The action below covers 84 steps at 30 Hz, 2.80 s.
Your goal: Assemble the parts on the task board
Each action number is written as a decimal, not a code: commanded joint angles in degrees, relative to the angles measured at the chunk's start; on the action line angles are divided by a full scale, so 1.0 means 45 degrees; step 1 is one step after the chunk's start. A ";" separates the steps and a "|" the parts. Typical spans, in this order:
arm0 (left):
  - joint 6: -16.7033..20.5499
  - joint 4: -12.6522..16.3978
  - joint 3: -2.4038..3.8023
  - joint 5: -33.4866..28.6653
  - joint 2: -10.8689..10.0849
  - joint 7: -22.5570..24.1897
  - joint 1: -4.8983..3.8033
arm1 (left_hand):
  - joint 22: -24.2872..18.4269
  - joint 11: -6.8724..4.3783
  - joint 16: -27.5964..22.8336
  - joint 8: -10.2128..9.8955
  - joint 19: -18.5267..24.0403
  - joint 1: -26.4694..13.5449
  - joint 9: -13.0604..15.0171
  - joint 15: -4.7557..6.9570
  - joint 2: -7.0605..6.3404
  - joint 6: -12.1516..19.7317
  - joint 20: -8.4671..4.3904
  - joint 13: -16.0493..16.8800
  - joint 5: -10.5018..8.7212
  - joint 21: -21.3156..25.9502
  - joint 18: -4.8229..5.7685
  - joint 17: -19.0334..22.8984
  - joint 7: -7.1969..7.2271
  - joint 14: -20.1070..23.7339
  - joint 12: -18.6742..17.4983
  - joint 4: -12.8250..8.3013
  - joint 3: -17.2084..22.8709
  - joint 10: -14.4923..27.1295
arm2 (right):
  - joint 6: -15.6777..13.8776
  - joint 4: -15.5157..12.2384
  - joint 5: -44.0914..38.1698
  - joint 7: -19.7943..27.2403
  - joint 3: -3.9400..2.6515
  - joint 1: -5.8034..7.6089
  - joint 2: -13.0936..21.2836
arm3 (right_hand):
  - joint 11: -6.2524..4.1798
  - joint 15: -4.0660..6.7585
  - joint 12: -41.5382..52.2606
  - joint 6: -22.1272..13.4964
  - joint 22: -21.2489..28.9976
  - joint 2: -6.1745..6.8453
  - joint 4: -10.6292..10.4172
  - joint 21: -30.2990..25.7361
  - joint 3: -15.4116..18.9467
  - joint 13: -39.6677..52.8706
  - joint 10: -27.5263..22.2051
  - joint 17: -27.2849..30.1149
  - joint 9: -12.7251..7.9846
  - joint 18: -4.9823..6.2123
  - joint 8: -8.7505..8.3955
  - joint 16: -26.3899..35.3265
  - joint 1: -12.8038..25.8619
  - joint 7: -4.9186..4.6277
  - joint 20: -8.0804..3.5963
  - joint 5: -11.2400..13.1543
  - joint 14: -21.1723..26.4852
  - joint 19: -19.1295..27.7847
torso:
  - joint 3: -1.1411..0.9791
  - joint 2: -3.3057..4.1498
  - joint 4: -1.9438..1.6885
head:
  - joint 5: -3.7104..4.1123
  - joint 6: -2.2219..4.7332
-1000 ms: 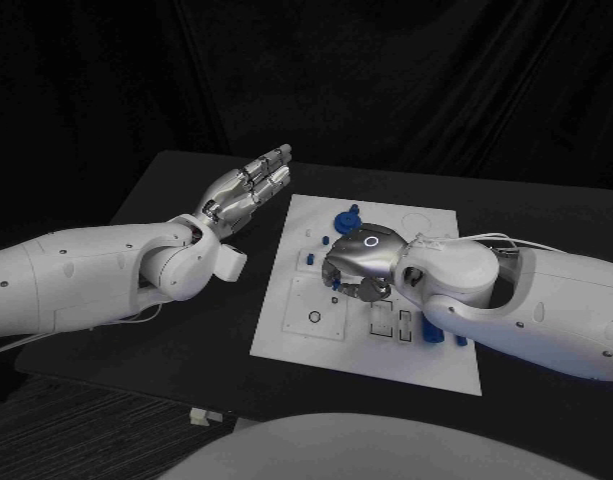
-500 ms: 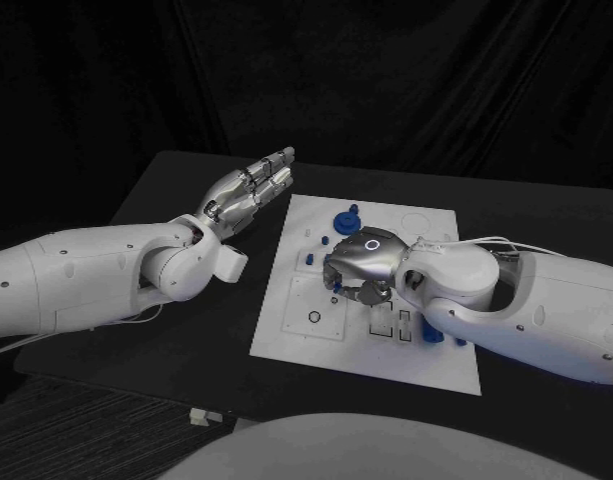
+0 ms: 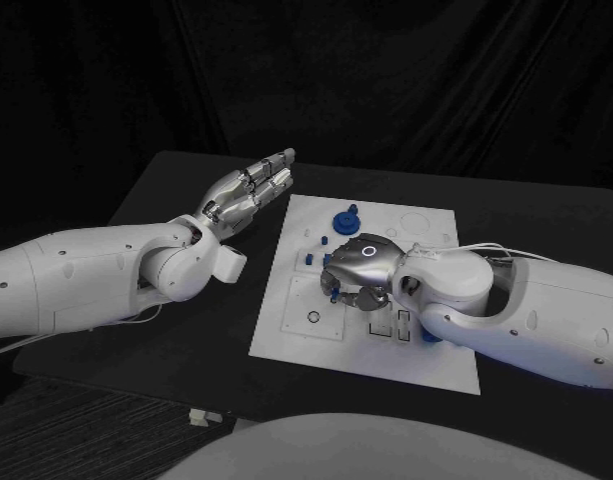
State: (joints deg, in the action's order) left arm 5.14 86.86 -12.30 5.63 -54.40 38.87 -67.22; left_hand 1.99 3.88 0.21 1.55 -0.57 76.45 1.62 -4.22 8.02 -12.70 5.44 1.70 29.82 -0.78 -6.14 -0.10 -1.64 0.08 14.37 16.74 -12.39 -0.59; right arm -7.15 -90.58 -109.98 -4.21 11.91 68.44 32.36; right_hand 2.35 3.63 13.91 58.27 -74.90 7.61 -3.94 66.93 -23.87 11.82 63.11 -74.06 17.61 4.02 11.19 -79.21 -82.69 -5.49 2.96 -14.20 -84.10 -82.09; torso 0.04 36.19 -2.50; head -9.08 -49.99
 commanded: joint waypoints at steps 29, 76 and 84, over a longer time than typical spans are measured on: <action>-0.0350 -0.0023 0.0014 0.0003 -0.0001 0.3242 0.0009 | 0.0030 -0.0001 0.0080 0.0064 -0.0006 0.0299 0.0028 -0.0091 0.0065 -0.0193 0.0120 0.0018 0.0388 0.0056 0.0175 -0.0013 -0.0239 -0.0029 0.0076 -0.0019 0.0022 -0.0010 | 0.0268 0.0201 -0.0117 0.0006 -0.0009 -0.0213 -0.0162 | 0.0029 -0.0119 -0.0034 0.0040 -0.2035 0.0035 0.0116 -0.0092 -0.0008 -0.0001 0.0062 0.0070 -0.0017 0.0102 -0.0095 0.0126 -0.0026 -0.0085 0.0032 -0.0053 -0.0359 0.0085 | -0.0006 0.0000 0.0003 | -0.0008 -0.0003; -0.0179 -0.0326 0.0014 0.0003 0.0153 0.3073 0.0009 | 0.0029 -0.0108 -0.0047 0.0112 -0.0010 0.0571 0.0063 0.0206 0.0091 -0.0504 0.0190 0.0012 0.0721 0.0053 -0.0179 0.0023 -0.0583 -0.0017 0.0024 -0.0028 0.0010 0.0019 | -0.0406 -0.0590 0.2083 -0.0472 -0.0007 0.2131 0.3273 | 0.0332 -0.0317 -0.1099 -0.2383 -0.2020 0.1721 -0.2942 -0.0209 0.3543 -0.1318 -0.4009 -0.1407 -0.2044 0.0129 -0.0893 -0.1076 0.3153 0.1402 0.0219 0.2460 -0.0790 -0.0231 | -0.0006 0.0008 -0.0006 | 0.0126 -0.0003; -0.0129 -0.0398 0.0014 0.0003 0.0182 0.3055 0.0009 | 0.0033 -0.0124 -0.0047 0.0119 -0.0011 0.0595 0.0066 0.0215 0.0084 -0.0533 0.0197 0.0009 0.0755 0.0052 -0.0193 0.0023 -0.0595 -0.0017 0.0005 -0.0036 0.0011 0.0019 | 0.0167 -0.0160 0.2581 -0.0796 -0.0002 0.1705 0.4044 | 0.0403 -0.0352 -0.1278 -0.2373 -0.2000 0.1751 -0.2935 -0.0244 0.3582 -0.1537 -0.4026 -0.1300 -0.2142 0.0134 -0.1033 -0.1003 0.2812 0.1367 0.0220 0.2488 -0.0773 -0.0215 | -0.0007 -0.0015 0.0020 | 0.0085 -0.0003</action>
State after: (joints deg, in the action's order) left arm 4.17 85.05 -12.30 5.64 -53.69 38.88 -67.21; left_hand 2.17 3.70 0.20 1.78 -0.77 78.67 1.85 -3.69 8.44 -14.75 6.05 1.69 33.03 -0.78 -6.16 -0.06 -4.32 -0.02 14.37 16.74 -12.38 -0.41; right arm -8.75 -91.48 -100.69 -5.86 11.93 76.45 50.42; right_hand 4.00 1.73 8.43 47.30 -74.91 15.66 -17.20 65.99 -7.88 4.95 44.71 -74.94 8.01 4.89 6.71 -83.75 -69.42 0.79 3.88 -3.27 -83.95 -82.81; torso 0.00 36.19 -2.47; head -8.38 -49.99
